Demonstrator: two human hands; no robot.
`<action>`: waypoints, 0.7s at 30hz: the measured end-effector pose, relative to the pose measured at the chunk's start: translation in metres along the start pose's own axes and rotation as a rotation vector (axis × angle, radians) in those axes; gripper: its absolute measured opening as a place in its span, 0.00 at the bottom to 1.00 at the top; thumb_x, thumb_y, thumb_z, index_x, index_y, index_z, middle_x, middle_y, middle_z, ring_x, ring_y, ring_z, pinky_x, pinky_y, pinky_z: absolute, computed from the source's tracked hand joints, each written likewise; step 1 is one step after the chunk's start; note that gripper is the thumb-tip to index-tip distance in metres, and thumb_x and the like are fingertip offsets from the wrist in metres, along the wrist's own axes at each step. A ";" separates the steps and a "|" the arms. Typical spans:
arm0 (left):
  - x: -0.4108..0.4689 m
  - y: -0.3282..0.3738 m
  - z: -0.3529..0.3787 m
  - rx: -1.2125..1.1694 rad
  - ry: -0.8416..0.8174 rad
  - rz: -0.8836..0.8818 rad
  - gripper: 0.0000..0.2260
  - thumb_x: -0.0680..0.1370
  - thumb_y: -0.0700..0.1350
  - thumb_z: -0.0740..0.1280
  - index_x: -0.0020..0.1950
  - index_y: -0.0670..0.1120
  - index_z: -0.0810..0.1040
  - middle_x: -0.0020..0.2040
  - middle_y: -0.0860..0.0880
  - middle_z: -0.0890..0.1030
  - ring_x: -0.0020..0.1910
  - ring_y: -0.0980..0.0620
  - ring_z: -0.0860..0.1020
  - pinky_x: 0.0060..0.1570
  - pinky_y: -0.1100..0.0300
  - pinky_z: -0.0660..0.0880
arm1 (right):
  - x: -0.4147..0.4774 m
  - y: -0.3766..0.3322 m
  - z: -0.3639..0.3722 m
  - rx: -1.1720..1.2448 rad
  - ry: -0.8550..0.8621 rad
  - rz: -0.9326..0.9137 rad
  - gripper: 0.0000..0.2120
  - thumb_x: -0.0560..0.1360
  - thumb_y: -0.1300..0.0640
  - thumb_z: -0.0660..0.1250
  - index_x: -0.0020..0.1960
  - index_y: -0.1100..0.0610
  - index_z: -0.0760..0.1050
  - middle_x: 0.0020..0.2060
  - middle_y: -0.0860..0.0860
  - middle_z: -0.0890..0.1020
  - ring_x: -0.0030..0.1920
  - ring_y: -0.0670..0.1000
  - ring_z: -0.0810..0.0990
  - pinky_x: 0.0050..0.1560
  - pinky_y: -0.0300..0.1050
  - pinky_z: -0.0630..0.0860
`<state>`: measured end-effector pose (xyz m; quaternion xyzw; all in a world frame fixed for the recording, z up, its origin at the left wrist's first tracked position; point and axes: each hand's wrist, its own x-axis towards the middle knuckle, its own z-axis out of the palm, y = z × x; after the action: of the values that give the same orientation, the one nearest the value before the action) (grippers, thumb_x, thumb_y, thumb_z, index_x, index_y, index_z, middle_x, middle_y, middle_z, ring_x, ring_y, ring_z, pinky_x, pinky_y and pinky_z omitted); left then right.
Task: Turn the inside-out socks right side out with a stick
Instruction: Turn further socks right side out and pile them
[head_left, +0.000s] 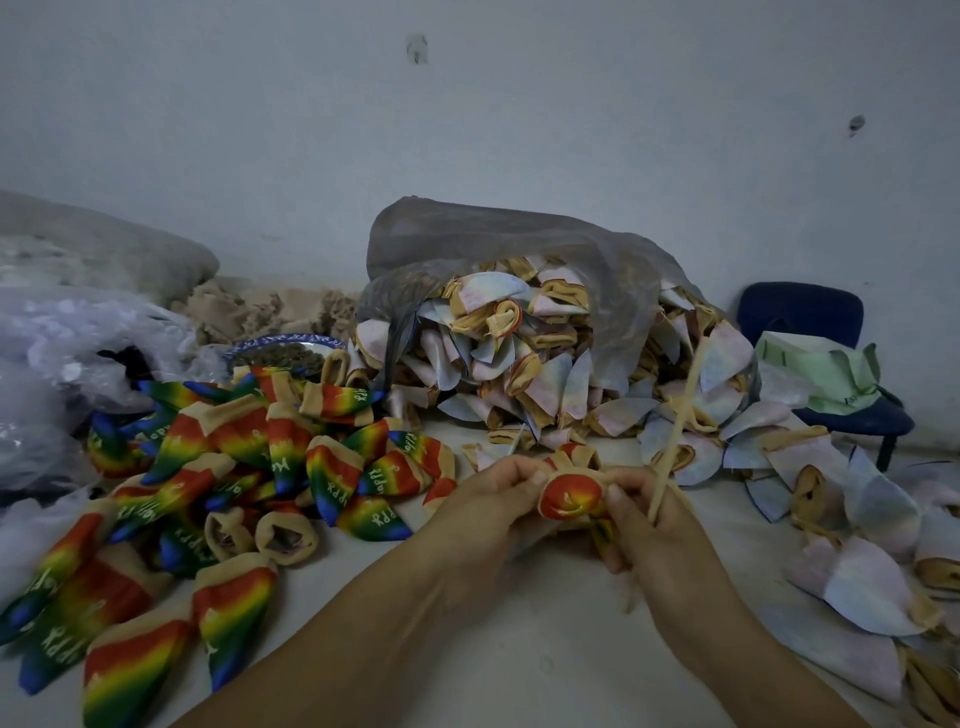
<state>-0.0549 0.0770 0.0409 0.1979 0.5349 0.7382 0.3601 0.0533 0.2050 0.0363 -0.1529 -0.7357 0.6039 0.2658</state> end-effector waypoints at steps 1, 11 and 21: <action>0.001 0.000 0.000 -0.116 -0.010 -0.024 0.10 0.82 0.40 0.64 0.43 0.44 0.82 0.51 0.41 0.85 0.54 0.45 0.82 0.58 0.51 0.79 | -0.001 0.000 0.001 0.080 -0.042 0.003 0.06 0.78 0.54 0.61 0.49 0.54 0.77 0.28 0.48 0.76 0.26 0.47 0.72 0.27 0.42 0.69; -0.010 -0.005 0.008 0.410 0.151 0.452 0.17 0.72 0.69 0.64 0.59 0.71 0.72 0.65 0.66 0.70 0.60 0.72 0.71 0.49 0.72 0.72 | -0.001 -0.004 0.003 0.122 -0.004 0.069 0.10 0.81 0.57 0.59 0.52 0.65 0.74 0.22 0.49 0.68 0.23 0.47 0.66 0.26 0.42 0.67; -0.002 -0.008 0.001 -0.054 0.059 0.223 0.04 0.75 0.47 0.72 0.48 0.49 0.82 0.51 0.45 0.85 0.53 0.47 0.84 0.50 0.54 0.81 | -0.014 -0.016 0.020 0.006 -0.141 0.040 0.12 0.76 0.47 0.62 0.45 0.55 0.75 0.27 0.47 0.75 0.22 0.47 0.65 0.23 0.38 0.64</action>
<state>-0.0503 0.0775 0.0336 0.2245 0.4999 0.7934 0.2648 0.0552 0.1775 0.0465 -0.1240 -0.7474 0.6208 0.2016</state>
